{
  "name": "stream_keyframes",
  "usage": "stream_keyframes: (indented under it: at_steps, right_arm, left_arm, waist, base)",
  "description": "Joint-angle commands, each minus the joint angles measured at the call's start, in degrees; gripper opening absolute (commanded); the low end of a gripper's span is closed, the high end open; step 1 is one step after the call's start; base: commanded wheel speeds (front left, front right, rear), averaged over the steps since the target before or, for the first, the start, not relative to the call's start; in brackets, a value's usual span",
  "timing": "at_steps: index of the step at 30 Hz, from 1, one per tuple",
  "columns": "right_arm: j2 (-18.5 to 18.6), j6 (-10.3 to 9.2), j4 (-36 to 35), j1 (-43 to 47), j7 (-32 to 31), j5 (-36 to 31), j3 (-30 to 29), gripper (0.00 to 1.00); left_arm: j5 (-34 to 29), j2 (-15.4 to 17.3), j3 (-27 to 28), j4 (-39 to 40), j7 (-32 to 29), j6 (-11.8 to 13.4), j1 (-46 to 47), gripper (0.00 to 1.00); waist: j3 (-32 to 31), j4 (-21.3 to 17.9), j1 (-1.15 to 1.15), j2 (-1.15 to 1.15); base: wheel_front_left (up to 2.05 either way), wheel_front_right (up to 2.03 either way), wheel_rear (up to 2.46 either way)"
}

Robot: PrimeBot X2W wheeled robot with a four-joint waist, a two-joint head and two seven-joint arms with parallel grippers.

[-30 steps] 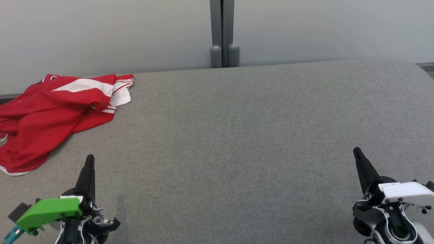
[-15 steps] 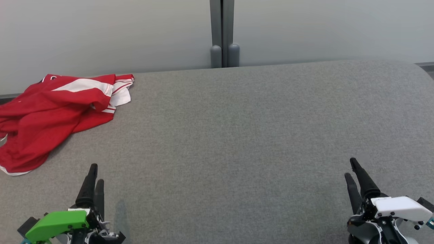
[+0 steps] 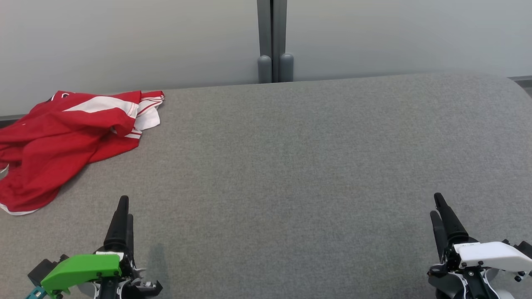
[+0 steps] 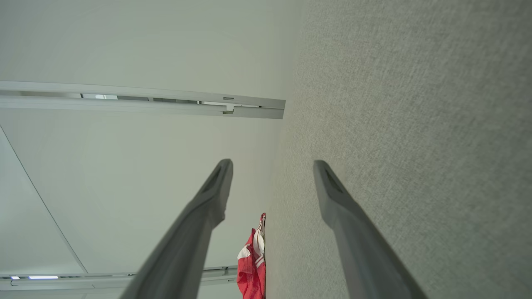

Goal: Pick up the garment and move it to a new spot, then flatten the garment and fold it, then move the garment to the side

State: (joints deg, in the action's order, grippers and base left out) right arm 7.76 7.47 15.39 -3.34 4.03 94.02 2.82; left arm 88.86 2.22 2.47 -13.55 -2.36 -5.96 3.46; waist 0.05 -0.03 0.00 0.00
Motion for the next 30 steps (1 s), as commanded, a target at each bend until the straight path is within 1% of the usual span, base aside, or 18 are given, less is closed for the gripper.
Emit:
stream_keyframes:
  at_steps: [1, 4, 7, 13, 19, 27, 30]
  right_arm:
    - [0.1, 0.01, -1.2, -0.8, 0.5, -2.1, -0.8, 1.00]
    - [-0.1, 0.01, -2.0, -0.8, 0.9, -5.8, -1.5, 1.00]
    - [-0.3, 0.01, -3.1, -0.8, 1.4, -11.0, -2.3, 1.00]
    - [-0.7, 0.01, -6.3, -0.5, 2.3, -21.8, -2.5, 1.00]
    - [-1.1, 0.01, -8.8, 0.0, 3.1, -31.3, -2.3, 1.00]
    - [-1.6, 0.01, -10.2, 1.0, 4.1, -41.4, -2.4, 1.00]
    - [-1.7, 0.02, -10.2, 1.2, 4.4, -44.5, -2.3, 1.00]
  left_arm:
    - [-1.5, 0.3, -0.3, 1.3, 0.7, -0.2, 0.5, 1.00]
    - [-3.8, 0.3, -0.5, 2.1, 1.4, -0.3, 0.6, 1.00]
    - [-6.8, 0.3, -0.8, 2.7, 2.1, -0.4, 0.8, 1.00]
    - [-14.1, 0.4, -1.1, 3.7, 3.5, -0.5, 1.3, 1.00]
    - [-21.2, 0.4, -1.6, 4.7, 4.8, -0.2, 1.4, 1.00]
    - [-30.3, 0.5, -3.0, 5.2, 6.4, 0.3, 0.5, 1.00]
    - [-32.4, 0.5, -3.5, 5.3, 6.9, 0.4, 0.0, 1.00]
  waist:
    - [0.0, 0.0, 0.00, 0.00]
    - [0.0, 0.0, 0.00, 0.00]
    - [0.0, 0.0, 0.00, 0.00]
    - [0.1, 0.0, 0.00, 0.00]
    - [0.1, 0.0, 0.00, 0.00]
    - [0.1, -0.1, 0.00, 0.00]
    - [0.1, -0.1, 0.00, 0.00]
  base:
    - [0.00, 0.00, 0.00]
    - [0.00, 0.00, 0.00]
    - [0.00, 0.00, 0.00]
    - [0.00, 0.00, 0.00]
    - [0.00, 0.00, 0.00]
    - [0.00, 0.00, 0.00]
    - [0.00, 0.00, 0.00]
